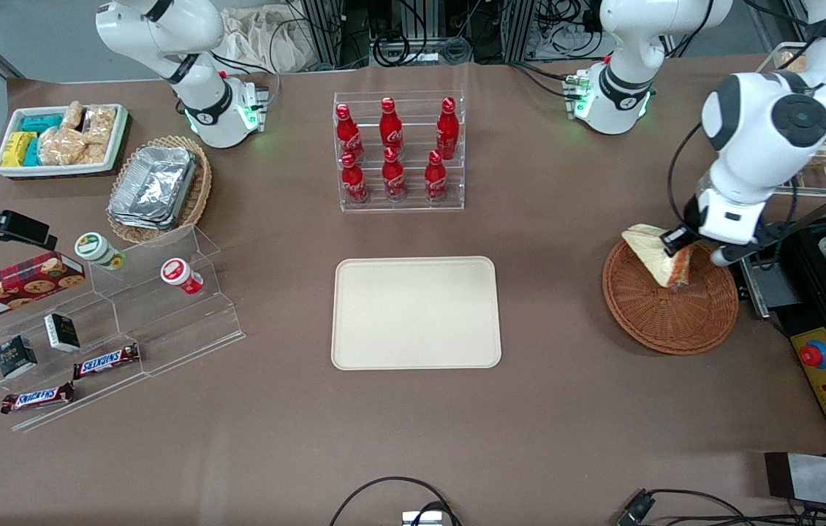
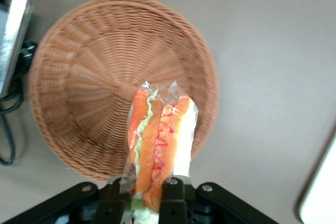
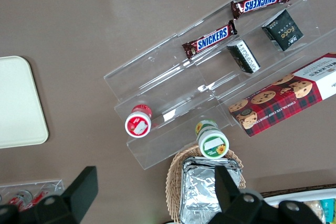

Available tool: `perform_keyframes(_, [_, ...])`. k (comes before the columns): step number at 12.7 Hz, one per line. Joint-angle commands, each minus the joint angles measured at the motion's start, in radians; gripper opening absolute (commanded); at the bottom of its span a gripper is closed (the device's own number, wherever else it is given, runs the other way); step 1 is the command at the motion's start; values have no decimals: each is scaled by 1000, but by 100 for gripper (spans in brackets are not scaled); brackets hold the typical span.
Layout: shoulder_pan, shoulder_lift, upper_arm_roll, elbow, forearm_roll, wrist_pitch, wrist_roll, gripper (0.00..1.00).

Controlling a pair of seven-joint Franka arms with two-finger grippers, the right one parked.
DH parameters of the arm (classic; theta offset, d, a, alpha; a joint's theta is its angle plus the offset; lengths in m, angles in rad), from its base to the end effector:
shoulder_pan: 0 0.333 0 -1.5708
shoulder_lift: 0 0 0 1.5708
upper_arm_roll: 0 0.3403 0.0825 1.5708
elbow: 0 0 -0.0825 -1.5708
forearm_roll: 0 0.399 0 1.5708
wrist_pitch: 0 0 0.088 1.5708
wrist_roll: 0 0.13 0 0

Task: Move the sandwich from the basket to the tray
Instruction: 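Lift the sandwich and carry it with the left gripper over the tray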

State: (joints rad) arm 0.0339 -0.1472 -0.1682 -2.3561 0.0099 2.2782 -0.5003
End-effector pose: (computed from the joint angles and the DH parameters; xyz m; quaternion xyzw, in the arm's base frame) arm 0.4937 -0.0667 0.3857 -0.9831 -0.1793 -0.0369 0.0049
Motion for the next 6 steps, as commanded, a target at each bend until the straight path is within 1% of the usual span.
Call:
perform_keyframes(1, [-2, -9, -103, 90, 16, -101, 2, 4])
perform_keyframes(3, [-2, 3, -166, 162, 16, -169, 6, 5])
perform_keyframes(6, [-2, 24, -267, 184, 15, -169, 8, 7])
